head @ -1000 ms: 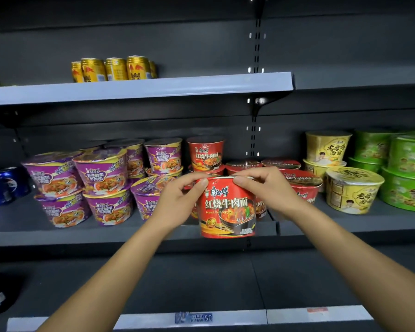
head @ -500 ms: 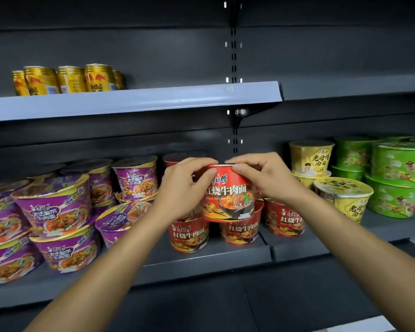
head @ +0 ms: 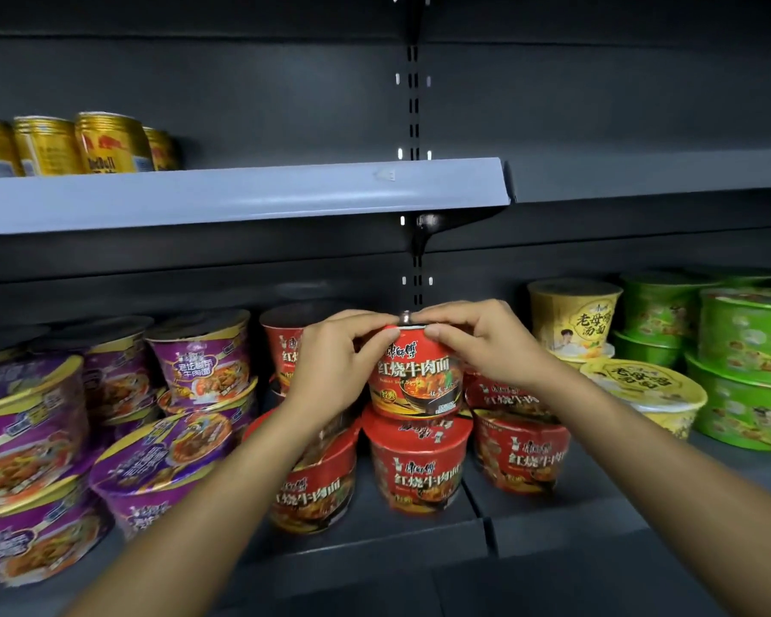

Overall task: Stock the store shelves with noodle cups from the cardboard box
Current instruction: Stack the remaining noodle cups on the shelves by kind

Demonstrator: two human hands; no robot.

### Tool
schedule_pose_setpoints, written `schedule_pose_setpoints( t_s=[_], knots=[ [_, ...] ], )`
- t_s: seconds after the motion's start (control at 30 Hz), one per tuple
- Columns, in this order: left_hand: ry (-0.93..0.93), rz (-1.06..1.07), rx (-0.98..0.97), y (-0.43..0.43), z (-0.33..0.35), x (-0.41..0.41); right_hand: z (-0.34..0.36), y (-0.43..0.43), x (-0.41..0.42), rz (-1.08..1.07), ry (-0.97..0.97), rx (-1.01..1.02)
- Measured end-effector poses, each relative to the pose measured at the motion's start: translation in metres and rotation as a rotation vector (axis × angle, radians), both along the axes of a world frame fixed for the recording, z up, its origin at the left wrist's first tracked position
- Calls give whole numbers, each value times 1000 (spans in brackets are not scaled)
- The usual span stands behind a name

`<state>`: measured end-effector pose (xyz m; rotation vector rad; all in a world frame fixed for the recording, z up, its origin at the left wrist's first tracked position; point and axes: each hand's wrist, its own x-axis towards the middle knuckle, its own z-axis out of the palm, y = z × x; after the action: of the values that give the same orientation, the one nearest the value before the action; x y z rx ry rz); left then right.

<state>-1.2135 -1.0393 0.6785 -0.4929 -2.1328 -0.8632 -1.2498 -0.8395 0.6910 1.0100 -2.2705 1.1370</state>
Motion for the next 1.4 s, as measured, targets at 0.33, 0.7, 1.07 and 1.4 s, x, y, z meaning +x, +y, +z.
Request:
schedule_pose_setpoints(
  t_s=[0.33,0.7,1.07,1.4],
  knots=[
    [-28,86,-14,10,-14,-48,-10,7,-56,20,-29,98],
    [-105,161,-67,9,-15,-70,-13,1,-88,-1,-83,175],
    [-165,260,-150,8,-16,-85,-13,-1,-106,41,-89,190],
    [-173,279,-174,9,-17,-91,-18,-2,-121,102,-73,208]
  ],
)
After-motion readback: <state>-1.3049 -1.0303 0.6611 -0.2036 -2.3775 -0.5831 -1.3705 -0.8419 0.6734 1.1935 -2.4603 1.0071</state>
